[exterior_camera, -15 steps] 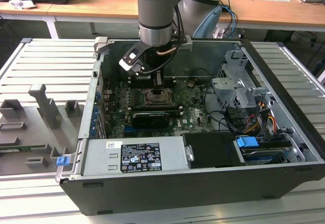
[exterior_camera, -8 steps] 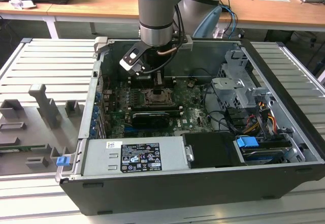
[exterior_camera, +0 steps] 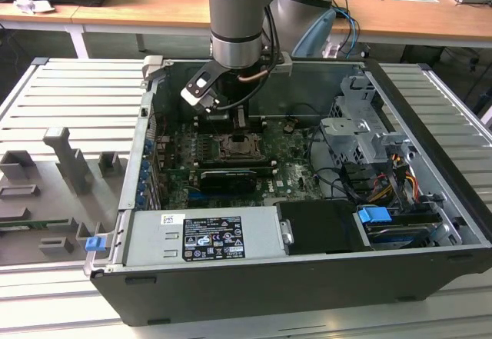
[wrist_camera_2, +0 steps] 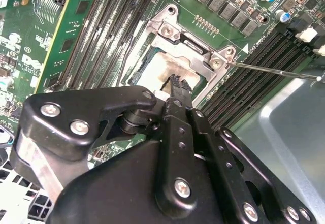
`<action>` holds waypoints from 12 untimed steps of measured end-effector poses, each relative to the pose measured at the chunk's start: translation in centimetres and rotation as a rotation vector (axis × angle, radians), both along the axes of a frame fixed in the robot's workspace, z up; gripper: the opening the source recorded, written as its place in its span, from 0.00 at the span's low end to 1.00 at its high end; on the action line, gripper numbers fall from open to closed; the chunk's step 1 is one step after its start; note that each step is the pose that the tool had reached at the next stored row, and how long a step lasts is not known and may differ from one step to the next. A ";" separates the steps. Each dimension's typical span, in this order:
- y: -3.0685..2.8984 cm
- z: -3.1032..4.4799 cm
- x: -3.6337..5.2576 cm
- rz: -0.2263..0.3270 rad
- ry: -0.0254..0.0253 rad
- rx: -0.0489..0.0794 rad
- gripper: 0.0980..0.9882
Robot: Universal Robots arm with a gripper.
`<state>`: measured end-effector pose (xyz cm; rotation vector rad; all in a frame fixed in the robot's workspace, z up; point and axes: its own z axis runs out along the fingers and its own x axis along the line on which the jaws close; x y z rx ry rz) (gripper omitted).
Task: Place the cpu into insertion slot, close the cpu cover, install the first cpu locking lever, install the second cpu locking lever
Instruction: 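Install the first cpu locking lever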
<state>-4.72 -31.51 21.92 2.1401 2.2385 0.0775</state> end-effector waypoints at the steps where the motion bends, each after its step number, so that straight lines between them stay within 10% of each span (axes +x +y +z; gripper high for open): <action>1: 0.00 0.01 0.00 0.000 0.0000 0.000 0.01; 12: 0.00 0.17 0.00 0.000 0.0001 0.000 0.01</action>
